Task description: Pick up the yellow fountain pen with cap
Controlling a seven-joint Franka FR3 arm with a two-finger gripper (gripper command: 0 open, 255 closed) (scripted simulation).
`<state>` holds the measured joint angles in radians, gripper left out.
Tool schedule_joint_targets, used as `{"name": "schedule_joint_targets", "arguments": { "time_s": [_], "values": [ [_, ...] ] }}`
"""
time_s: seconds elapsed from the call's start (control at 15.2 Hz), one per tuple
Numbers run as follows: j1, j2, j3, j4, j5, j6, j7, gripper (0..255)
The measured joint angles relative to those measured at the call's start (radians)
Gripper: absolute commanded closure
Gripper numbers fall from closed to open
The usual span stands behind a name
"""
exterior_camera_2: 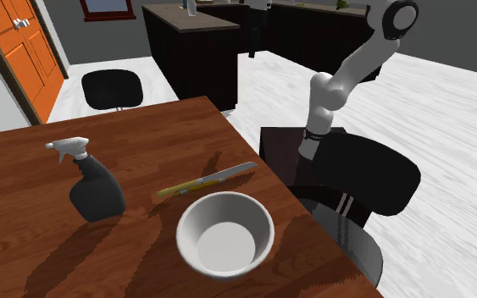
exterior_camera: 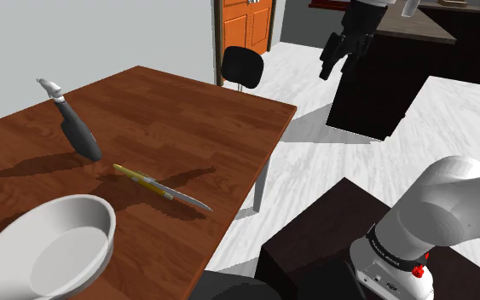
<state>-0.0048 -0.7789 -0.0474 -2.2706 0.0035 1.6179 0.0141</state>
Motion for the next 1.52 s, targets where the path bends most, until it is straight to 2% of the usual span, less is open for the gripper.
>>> {"name": "schedule_joint_targets", "arguments": {
  "time_s": [0.26,0.73,1.12,1.52],
  "values": [
    [0.013,0.024,0.042,-0.013,0.022,0.031,0.044,0],
    [0.055,0.125,0.180,-0.016,0.086,0.116,0.192,0],
    [0.080,0.268,0.295,0.029,0.115,0.199,0.318,0],
    [0.096,0.445,0.405,0.115,0.106,0.274,0.450,0]
  ]
}}
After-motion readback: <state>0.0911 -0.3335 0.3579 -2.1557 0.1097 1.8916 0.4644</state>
